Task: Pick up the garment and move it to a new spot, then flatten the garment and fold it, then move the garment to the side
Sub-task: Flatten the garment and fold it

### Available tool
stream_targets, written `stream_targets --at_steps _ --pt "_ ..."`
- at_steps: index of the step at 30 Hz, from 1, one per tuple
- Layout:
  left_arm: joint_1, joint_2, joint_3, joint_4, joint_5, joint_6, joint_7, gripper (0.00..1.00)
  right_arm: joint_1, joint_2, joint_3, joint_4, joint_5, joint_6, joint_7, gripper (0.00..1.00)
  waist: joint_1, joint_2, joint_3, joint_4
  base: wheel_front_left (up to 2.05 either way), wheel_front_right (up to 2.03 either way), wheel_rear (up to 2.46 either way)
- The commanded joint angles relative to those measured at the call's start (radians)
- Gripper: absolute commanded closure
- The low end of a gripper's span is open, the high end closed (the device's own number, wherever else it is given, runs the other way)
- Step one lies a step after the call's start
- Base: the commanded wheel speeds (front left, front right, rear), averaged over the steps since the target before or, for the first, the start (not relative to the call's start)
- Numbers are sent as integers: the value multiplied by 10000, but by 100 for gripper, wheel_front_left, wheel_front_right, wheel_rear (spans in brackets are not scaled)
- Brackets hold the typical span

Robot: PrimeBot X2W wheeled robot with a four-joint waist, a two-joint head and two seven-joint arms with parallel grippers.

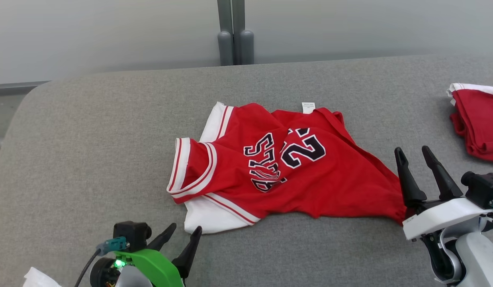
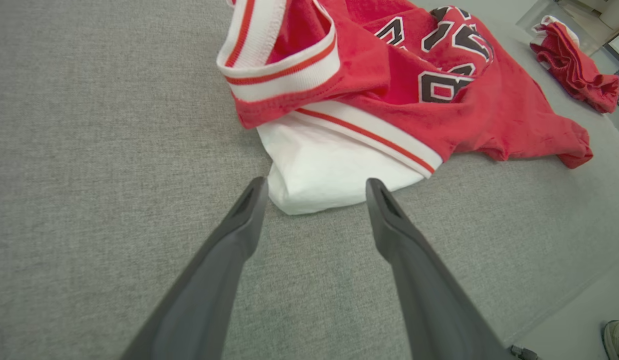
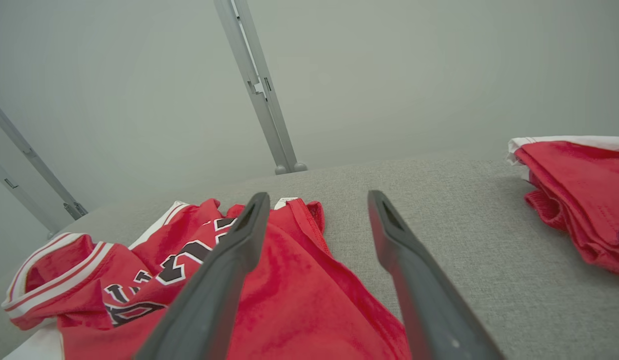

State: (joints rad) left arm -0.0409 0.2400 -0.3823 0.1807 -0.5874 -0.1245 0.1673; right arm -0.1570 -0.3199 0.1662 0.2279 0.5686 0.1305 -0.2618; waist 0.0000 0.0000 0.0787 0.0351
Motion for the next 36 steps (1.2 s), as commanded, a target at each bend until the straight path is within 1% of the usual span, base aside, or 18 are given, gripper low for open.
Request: stream_targets --at_steps 1,8,9,10,11,14,17,20,21,23,25,28,30,31,34,36 --pt "-290 72 -70 183 -219 -66 -34 0 -160 -33 35 38 55 5 -29 0 0 0 158 -158 0 0 0" --pt "-1086 631 -1144 1179 -1175 -73 270 0 -377 -214 191 158 102 5 8 0 0 0 373 -432 0 0 0" --pt "-1153 690 -1267 1178 -1317 -74 259 43 -378 -219 191 173 106 5 5 0 0 0 373 -445 0 0 0" --pt "-1216 792 -1384 1124 -1447 -75 227 77 -376 -225 188 193 108 5 3 0 0 0 362 -457 0 0 0" --pt "-1245 874 -1468 1057 -1565 -74 215 100 -367 -229 187 210 110 5 0 0 0 0 346 -463 0 0 0" --pt "-1228 1240 -1739 810 -1969 -69 345 100 -303 -165 224 311 78 5 -8 0 0 0 235 -483 0 0 0" --pt "-1065 1475 -1892 330 -2398 -69 542 100 -296 -98 280 375 31 5 -13 0 0 0 156 -512 0 0 0" --pt "-835 1859 -1763 -341 -2848 -54 890 100 -283 -53 278 438 62 5 -21 0 0 0 122 -548 0 0 0" --pt "-743 1938 -1685 -587 -3024 17 1007 100 -260 -45 255 461 84 5 -24 0 0 0 121 -558 0 0 0" --pt "-433 2190 -1485 -1227 -3367 246 1315 100 -207 -36 204 505 106 5 -27 0 0 0 148 -590 0 0 0" --pt "-102 2512 -1166 -1952 -3655 667 1535 100 -176 -11 125 534 115 5 -24 0 0 0 225 -610 0 0 0" --pt "563 3014 -750 -2929 -3868 1442 1844 100 -146 17 29 577 118 5 -29 0 0 0 366 -604 0 0 0" --pt "930 3219 -493 -3497 -3966 1851 1894 100 -161 13 -19 612 119 5 -31 0 0 0 455 -578 0 0 0" --pt "1148 3303 -374 -3698 -4053 2049 1913 100 -180 10 -34 641 109 5 -31 0 0 0 490 -556 0 0 0" --pt "1551 3390 -203 -3872 -4184 2417 1944 100 -255 -15 -45 692 72 5 -32 0 0 0 562 -489 0 0 0" --pt "1656 3255 -246 -3653 -4240 2551 1951 100 -326 -45 13 758 36 5 -33 0 0 0 572 -448 0 0 0"
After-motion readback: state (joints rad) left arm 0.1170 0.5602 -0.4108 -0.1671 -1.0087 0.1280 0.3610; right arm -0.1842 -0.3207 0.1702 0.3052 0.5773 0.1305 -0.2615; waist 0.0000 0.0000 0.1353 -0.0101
